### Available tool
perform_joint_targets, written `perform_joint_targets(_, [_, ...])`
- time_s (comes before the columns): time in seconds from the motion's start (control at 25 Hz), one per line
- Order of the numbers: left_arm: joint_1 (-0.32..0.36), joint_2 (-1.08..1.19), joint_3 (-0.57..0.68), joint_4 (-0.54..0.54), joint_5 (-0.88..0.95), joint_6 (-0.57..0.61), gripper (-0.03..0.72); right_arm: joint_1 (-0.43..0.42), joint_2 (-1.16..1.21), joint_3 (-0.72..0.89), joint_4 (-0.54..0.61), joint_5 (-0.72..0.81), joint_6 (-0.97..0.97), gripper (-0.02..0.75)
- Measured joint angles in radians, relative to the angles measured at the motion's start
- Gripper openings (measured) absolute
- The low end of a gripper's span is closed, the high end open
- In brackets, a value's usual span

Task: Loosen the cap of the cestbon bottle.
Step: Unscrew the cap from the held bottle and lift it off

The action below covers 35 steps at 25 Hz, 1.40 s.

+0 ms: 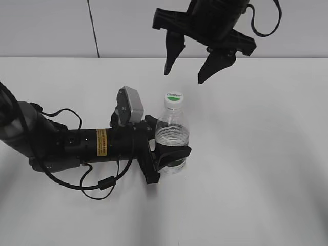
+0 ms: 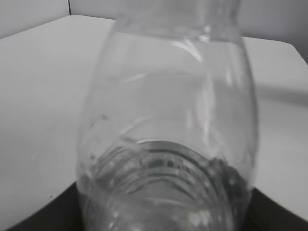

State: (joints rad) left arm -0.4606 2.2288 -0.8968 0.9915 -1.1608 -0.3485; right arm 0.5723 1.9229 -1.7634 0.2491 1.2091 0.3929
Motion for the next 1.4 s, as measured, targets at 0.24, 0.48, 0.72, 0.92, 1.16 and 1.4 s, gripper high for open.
perform_joint_targets(0.24, [0.000,0.000,0.000,0.000,0.001,0.000,0.391,0.039,0.007,-0.003,-0.001,0.001,0.003,0.510])
perform_joint_targets(0.48, [0.000,0.000,0.000,-0.003,0.003,0.000,0.391,0.055,0.007,0.038,-0.012,0.003,0.012,0.510])
perform_joint_targets(0.72, [0.000,0.000,0.000,-0.003,0.003,0.000,0.391,0.060,0.009,0.054,-0.012,0.005,0.017,0.510])
perform_joint_targets(0.92, [0.000,0.000,0.000,-0.003,0.003,0.000,0.391,0.079,0.010,0.054,-0.019,0.005,0.018,0.510])
perform_joint_targets(1.16, [0.000,0.000,0.000,-0.003,0.003,0.000,0.391,0.100,0.014,0.054,-0.048,0.005,0.022,0.510])
perform_joint_targets(1.4, [0.000,0.000,0.000,-0.003,0.003,0.000,0.390,0.100,0.025,0.054,-0.057,0.005,0.025,0.510])
